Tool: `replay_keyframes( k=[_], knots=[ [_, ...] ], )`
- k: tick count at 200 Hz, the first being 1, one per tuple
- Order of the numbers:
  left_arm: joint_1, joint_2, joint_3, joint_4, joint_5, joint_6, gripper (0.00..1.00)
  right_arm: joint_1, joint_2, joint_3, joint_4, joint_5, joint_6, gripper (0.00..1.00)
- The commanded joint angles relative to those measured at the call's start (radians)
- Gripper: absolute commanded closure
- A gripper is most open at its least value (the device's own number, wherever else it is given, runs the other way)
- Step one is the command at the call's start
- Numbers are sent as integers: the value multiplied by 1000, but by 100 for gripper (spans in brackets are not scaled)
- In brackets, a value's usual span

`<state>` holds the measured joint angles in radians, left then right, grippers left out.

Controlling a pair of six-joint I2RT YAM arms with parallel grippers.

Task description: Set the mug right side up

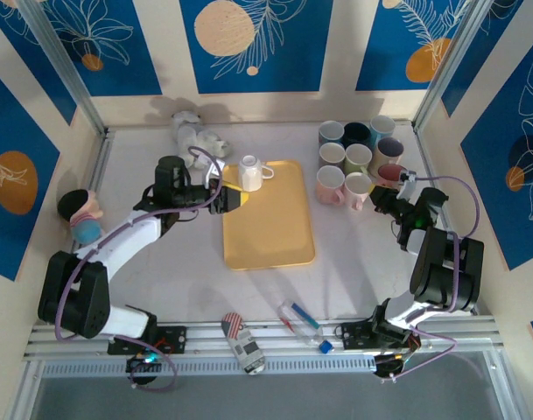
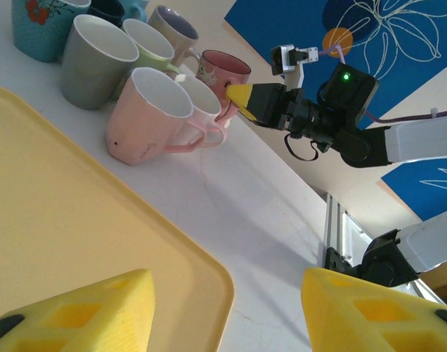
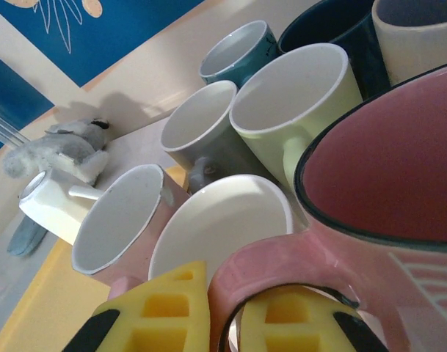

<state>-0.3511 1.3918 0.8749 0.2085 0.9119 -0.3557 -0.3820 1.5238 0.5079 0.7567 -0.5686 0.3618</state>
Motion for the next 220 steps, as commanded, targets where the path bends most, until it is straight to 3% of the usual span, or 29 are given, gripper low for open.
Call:
replay_keyframes(
  k=[1,48,117,220],
  knots=[
    [-19,0,28,-17,-15,31,45,-8,-9,36,138,-25,-14,98],
    [-24,-20,42,-66,-26,53,45,-31,25,47,144,-34,104,88],
    [-23,-71,25,-100,-57,77,45,-19,-16,12,83,12,140,73],
    [-23,-102,8,-151,-101,81,43,-11,-143,-38,-166,70,125,64]
  ],
)
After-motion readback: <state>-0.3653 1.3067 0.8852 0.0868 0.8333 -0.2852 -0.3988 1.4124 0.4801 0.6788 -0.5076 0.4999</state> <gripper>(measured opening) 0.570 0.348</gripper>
